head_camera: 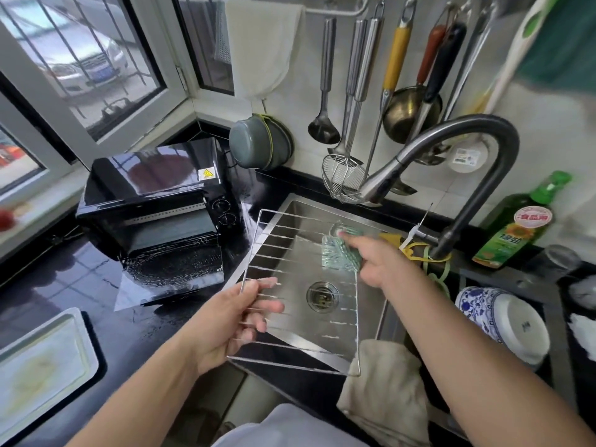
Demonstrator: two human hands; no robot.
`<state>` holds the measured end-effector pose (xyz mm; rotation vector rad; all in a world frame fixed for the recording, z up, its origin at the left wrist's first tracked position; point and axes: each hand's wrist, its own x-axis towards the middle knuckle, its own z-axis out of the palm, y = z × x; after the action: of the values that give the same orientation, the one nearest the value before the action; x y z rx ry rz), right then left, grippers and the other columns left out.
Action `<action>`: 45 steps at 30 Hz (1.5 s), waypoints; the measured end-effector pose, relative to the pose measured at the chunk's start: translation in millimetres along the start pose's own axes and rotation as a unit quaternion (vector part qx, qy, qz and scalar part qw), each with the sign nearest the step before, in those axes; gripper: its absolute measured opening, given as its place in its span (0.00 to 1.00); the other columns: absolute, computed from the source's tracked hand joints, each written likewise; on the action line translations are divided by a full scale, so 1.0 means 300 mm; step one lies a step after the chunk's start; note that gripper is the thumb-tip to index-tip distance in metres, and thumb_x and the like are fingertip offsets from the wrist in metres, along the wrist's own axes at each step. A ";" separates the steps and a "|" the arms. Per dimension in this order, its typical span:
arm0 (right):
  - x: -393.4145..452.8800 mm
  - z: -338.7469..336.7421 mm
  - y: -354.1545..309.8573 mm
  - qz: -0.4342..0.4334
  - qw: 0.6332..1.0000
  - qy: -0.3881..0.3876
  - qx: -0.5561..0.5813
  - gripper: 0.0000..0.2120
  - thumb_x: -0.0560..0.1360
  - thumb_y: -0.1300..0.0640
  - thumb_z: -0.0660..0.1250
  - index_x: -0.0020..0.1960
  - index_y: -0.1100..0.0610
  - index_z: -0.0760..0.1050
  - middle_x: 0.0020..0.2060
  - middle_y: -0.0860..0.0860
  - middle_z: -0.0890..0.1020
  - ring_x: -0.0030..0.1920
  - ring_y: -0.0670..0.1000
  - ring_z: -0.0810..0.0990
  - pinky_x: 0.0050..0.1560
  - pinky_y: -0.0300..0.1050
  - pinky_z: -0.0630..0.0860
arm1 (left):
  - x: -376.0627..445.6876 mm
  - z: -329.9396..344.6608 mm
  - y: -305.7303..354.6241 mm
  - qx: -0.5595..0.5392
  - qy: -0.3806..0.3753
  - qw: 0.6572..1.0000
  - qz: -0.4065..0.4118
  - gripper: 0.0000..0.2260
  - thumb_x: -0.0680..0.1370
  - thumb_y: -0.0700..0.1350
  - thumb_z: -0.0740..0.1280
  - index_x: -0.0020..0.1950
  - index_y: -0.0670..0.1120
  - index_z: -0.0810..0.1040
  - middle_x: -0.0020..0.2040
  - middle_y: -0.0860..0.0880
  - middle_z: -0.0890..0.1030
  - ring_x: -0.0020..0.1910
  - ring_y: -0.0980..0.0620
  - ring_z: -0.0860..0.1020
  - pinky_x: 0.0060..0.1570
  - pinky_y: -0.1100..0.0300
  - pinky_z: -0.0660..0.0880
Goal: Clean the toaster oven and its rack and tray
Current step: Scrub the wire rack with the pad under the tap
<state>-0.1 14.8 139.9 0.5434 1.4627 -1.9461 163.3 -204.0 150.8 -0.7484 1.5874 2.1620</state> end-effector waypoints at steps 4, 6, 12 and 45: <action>-0.083 0.028 0.139 0.032 0.992 -0.107 -0.051 0.14 0.74 0.70 0.68 0.60 0.66 0.75 0.55 0.65 0.82 0.49 0.61 0.83 0.51 0.57 0.82 | 0.029 -0.011 -0.020 -0.039 0.068 0.997 0.026 0.14 0.87 0.47 0.58 0.64 0.42 0.79 0.38 0.47 0.81 0.25 0.56 0.73 0.18 0.67 0.66; -0.086 0.016 0.185 0.052 0.987 -0.130 -0.081 0.18 0.72 0.70 0.68 0.62 0.69 0.74 0.60 0.69 0.78 0.56 0.64 0.80 0.60 0.62 0.77 | 0.045 -0.027 -0.045 0.021 0.102 0.994 0.030 0.13 0.87 0.48 0.60 0.63 0.41 0.78 0.38 0.48 0.81 0.29 0.53 0.75 0.24 0.64 0.69; -0.077 0.008 0.224 0.102 0.988 -0.101 -0.049 0.11 0.76 0.68 0.67 0.58 0.65 0.76 0.48 0.62 0.83 0.50 0.62 0.82 0.60 0.66 0.76 | 0.105 -0.029 -0.069 0.301 0.247 0.912 0.133 0.15 0.86 0.56 0.54 0.45 0.51 0.70 0.34 0.45 0.79 0.32 0.41 0.80 0.34 0.47 0.79; -0.029 -0.090 0.056 -0.016 0.936 -0.106 -0.335 0.11 0.74 0.64 0.73 0.55 0.64 0.78 0.46 0.58 0.85 0.48 0.57 0.85 0.52 0.53 0.82 | 0.179 -0.175 0.100 0.568 0.047 0.795 0.208 0.19 0.80 0.68 0.56 0.56 0.59 0.81 0.37 0.56 0.84 0.35 0.55 0.81 0.42 0.53 0.81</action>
<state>16.7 39.7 126.1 -0.0022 1.8547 -1.3402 114.2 -264.4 129.4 -0.0832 2.7792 0.9234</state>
